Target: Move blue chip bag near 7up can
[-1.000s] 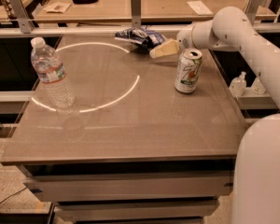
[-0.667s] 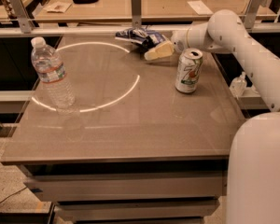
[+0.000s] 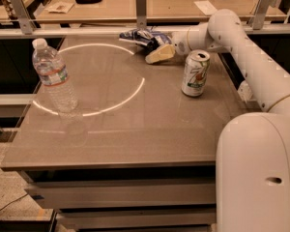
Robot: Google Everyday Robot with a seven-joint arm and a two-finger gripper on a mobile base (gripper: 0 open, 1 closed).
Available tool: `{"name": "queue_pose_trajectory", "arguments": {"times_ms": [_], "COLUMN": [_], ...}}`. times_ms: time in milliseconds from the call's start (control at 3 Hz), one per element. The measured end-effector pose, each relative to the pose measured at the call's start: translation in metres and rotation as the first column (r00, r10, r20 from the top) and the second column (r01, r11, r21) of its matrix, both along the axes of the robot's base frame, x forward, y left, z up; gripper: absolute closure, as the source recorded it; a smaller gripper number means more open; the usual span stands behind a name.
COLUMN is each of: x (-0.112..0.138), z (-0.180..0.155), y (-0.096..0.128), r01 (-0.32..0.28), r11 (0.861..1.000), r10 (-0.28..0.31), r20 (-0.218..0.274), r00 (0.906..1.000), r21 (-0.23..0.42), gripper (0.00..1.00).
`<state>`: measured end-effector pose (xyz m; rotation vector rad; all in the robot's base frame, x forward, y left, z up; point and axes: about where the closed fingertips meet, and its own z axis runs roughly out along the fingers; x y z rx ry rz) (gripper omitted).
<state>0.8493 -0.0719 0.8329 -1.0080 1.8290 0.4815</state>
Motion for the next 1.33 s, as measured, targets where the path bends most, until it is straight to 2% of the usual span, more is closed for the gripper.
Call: {"name": "queue_pose_trajectory", "arguments": {"times_ms": [333, 667, 1333], "x": [0.0093, 0.0155, 0.0145], "z": [-0.0009, -0.0012, -0.0007], "y": [0.0033, 0.0024, 0.0013], "r01": [0.016, 0.064, 0.08], "r11": [0.999, 0.996, 0.992], "r10": [-0.016, -0.065, -0.083], "r20": [-0.01, -0.025, -0.032], "r00": [0.9998, 0.9975, 0.996], "r21": [-0.031, -0.07, -0.094], "gripper": [0.0, 0.17, 0.64]}}
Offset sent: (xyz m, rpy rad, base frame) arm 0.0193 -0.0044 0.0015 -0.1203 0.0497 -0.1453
